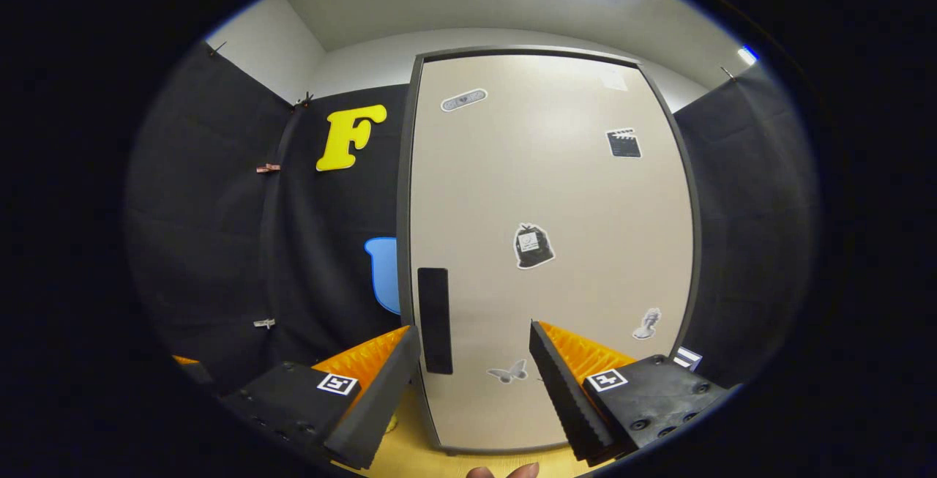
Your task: Open the cabinet door with the right hand, grasp the bottle in the cabinet with the left hand and place it on the coaster, then close the cabinet door with the right hand.
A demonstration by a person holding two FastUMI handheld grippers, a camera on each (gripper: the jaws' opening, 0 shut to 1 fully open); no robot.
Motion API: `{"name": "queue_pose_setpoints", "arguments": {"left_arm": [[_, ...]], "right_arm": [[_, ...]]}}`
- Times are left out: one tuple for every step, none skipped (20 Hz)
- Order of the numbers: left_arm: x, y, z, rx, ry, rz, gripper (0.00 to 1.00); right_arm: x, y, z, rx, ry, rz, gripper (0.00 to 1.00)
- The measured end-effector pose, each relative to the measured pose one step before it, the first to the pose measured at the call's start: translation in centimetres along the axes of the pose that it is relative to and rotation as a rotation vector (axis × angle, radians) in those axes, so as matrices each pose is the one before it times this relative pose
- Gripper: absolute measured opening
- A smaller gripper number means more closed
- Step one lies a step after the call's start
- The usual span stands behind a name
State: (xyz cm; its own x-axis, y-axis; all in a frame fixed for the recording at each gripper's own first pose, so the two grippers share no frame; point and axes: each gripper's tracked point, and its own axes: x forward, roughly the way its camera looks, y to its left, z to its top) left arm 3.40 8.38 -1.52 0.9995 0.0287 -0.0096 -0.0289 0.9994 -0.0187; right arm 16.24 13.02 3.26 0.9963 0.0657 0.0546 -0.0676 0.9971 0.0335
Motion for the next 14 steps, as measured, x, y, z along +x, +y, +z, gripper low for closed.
{"name": "queue_pose_setpoints", "arguments": {"left_arm": [[0.08, 0.126, 0.171, -0.00235, -0.00433, -0.00328, 0.94], [0.085, 0.249, -0.051, 0.00359, -0.00077, 0.0001, 0.94], [0.043, 0.241, -0.025, 0.00543, 0.00103, 0.00543, 0.94], [0.001, 0.38, -0.255, 0.00384, 0.00167, 0.00548, 0.94], [0.026, 0.308, -0.047, -0.00151, 0.00215, 0.0023, 0.94], [-0.001, 0.176, -0.105, -0.00579, 0.00338, 0.00021, 0.94], [-0.117, 0.209, -0.102, -0.00759, 0.00261, 0.00162, 0.95], [-0.09, 0.045, 0.002, -0.00629, 0.00181, 0.00295, 0.95], [-0.023, 0.068, -0.111, -0.00268, 0.00546, 0.00345, 0.95], [-0.051, 0.138, -0.138, -0.0004, 0.00419, 0.00724, 0.94], [-0.072, 0.071, -0.007, -0.00124, 0.00434, 0.00559, 0.94], [-0.111, 0.035, -0.133, -0.00459, 0.00503, 0.00464, 0.94], [-0.084, 0.05, 0.067, -0.00412, 0.00253, 0.00335, 0.94], [-0.019, 0.069, -0.071, -0.00144, 0.00111, 0.00539, 0.94]], "right_arm": [[0.997, 0.339, -0.402, -0.01031, 0.00451, -0.00516, 0.97], [0.999, 0.399, -0.493, -0.00483, 0.00419, -0.00446, 0.97], [0.883, 0.406, -0.418, 0.00296, 0.00472, -0.00242, 0.98], [0.84, 0.358, -0.359, 0.00991, 0.00702, -0.00142, 0.98], [0.714, 0.33, -0.284, 0.01213, 0.00665, 0.00035, 0.98], [0.717, 0.265, -0.231, 0.00981, 0.00742, -0.00029, 0.98], [0.694, 0.12, -0.144, 0.00366, 0.00309, -0.0009, 0.97], [0.541, 0.164, -0.125, -0.00283, 0.00023, 0.00062, 0.98], [0.584, 0.248, -0.32, -0.00106, 0.00998, 0.00392, 0.98], [0.362, 0.147, -0.243, 0.0041, 0.01036, -0.00102, 0.97], [0.521, 0.065, -0.389, 0.00862, 0.01281, -0.00478, 0.87], [0.238, -0.245, -0.566, 0.0079, 0.02477, -0.02222, 0.84], [-0.089, -0.026, 0.101, 0.00471, -0.01188, -0.0044, 0.64], [0.114, 0.287, -0.323, -0.00126, 0.01426, 0.00079, 0.52]]}}
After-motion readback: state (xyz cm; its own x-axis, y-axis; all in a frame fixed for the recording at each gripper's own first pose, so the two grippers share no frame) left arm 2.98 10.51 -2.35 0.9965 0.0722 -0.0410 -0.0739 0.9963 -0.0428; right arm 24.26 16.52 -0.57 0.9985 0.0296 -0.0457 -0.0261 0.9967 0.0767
